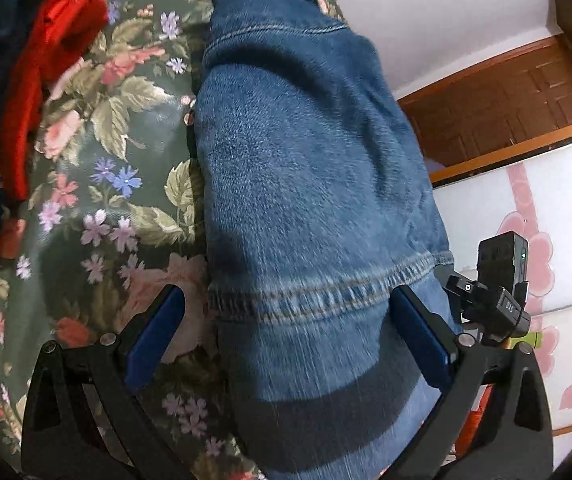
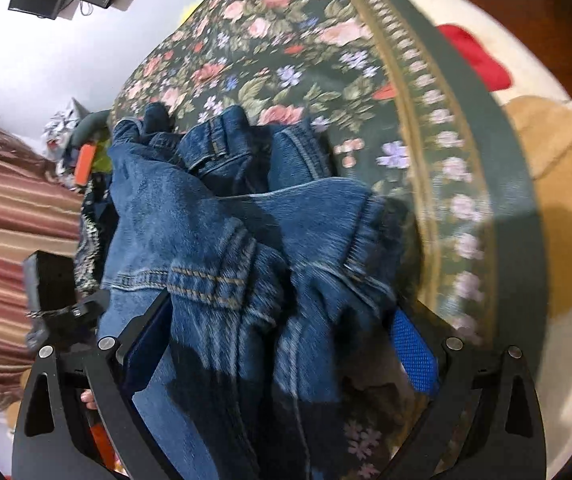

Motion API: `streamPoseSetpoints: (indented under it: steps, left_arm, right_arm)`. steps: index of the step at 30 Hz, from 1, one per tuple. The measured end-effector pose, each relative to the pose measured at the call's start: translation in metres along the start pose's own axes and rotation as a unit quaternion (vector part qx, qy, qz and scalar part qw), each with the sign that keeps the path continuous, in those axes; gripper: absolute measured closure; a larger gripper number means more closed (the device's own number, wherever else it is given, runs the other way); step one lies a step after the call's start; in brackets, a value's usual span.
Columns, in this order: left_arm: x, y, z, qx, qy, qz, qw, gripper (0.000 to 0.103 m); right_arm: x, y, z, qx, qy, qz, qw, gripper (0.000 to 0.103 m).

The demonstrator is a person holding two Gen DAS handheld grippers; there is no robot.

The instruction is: Fold large clothes

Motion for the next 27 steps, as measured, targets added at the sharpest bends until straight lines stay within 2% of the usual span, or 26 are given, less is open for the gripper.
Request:
streamPoseSetpoints:
  steps: [6,15,17,20,21,22,24,27]
  left_arm:
    - [0.004,-0.005,0.003,-0.010,0.003,0.017,0.9998,0.000]
    - [0.017,0.001,-0.010,-0.022,-0.001,0.015,0.9996,0.000]
    - [0.020,0.003,-0.011,-0.023,-0.003,0.012,0.9996,0.000]
    - [0.023,0.009,-0.010,-0.030,-0.013,0.021,0.9992,0.001]
    - [0.024,0.011,-0.009,-0.036,-0.019,0.032,0.9987,0.005]
    - [0.026,0.012,-0.008,-0.038,-0.020,0.032,0.9986,0.007]
    - [0.025,0.016,-0.007,-0.029,-0.016,0.024,0.9992,0.014]
    - [0.017,0.027,-0.003,-0.005,-0.008,0.014,0.9999,0.028]
  right_arm:
    - [0.013,-0.005,-0.007,0.009,-0.011,-0.004,1.000,0.002]
    - [0.025,-0.004,-0.016,0.019,-0.044,0.000,0.999,0.001]
    - [0.023,-0.005,-0.015,0.019,-0.044,0.003,0.999,0.004]
    - [0.019,-0.009,-0.012,0.017,-0.036,-0.001,0.999,0.016]
    - [0.016,-0.011,-0.010,0.014,-0.032,-0.001,0.999,0.023]
    - [0.016,-0.014,-0.010,0.011,-0.029,0.000,1.000,0.027]
    - [0.010,-0.022,-0.007,0.000,-0.022,0.002,1.000,0.041]
    - [0.004,-0.037,-0.005,-0.023,-0.015,0.016,1.000,0.052]
Point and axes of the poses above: each gripper's, at about its wrist camera, not at the fingertips, and x roughly the way its jaws point, y to its right, z to its underside, the point moved 4 cm from there along x, roughly the way its jaws point, and after that the axes turned 1 degree about x, right-handed, at the moved point
